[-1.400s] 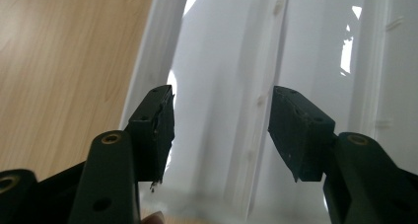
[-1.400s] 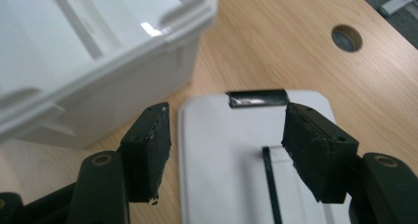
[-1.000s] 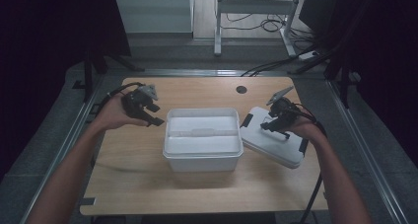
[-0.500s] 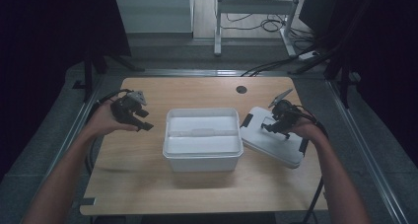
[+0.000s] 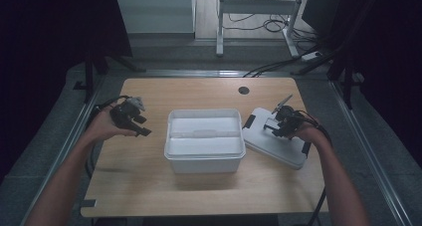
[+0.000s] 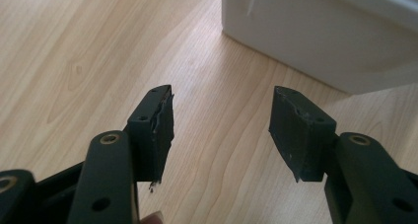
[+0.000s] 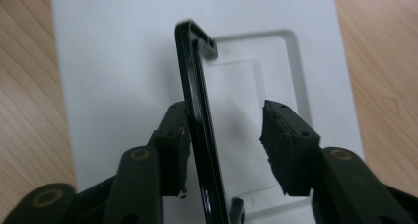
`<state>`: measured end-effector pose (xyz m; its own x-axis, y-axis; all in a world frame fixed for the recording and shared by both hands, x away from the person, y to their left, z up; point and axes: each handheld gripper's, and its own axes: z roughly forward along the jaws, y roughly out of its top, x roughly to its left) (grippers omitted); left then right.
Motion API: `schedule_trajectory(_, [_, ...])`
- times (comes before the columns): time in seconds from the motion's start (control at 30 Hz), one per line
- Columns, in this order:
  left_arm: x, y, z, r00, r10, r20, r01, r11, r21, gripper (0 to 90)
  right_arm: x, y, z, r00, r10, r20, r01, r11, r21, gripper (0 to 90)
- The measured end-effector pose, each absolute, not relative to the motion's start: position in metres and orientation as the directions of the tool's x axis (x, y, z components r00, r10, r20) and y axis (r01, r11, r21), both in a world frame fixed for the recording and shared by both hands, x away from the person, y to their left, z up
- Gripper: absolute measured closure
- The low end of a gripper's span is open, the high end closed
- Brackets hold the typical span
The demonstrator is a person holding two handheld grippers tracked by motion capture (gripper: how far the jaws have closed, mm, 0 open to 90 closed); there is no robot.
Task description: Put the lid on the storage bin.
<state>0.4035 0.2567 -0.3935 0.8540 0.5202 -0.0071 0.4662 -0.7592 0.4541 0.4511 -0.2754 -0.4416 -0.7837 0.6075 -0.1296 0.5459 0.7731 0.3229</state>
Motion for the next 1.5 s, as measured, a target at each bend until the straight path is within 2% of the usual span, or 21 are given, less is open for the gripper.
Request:
schedule_trajectory(0.27, [0.404, 0.264, -0.403, 0.843, 0.537, -0.017, 0.487, -0.750, 0.448, 41.9, 0.454, -0.274, -0.447, -0.808, 0.575, -0.128, 0.526, 0.802, 0.285, 80.2])
schedule_trajectory(0.43, [0.402, 0.266, -0.411, 0.840, 0.541, -0.026, 0.496, -0.749, 0.439, 41.8, 0.453, -0.275, -0.447, -0.832, 0.530, -0.164, 0.476, 0.834, 0.279, 83.5])
schedule_trajectory(0.73, [0.400, 0.273, -0.418, 0.833, 0.552, -0.029, 0.508, -0.745, 0.432, 41.7, 0.440, -0.279, -0.428, -0.850, 0.496, -0.180, 0.432, 0.849, 0.304, 83.8])
schedule_trajectory(1.33, [0.398, 0.270, -0.428, 0.834, 0.551, -0.034, 0.513, -0.751, 0.415, 41.6, 0.410, -0.286, -0.328, -0.853, 0.456, -0.255, 0.319, 0.841, 0.437, 83.7])
schedule_trajectory(1.5, [0.398, 0.271, -0.429, 0.832, 0.553, -0.037, 0.517, -0.750, 0.412, 41.4, 0.409, -0.282, -0.307, -0.861, 0.452, -0.235, 0.293, 0.817, 0.496, 83.7])
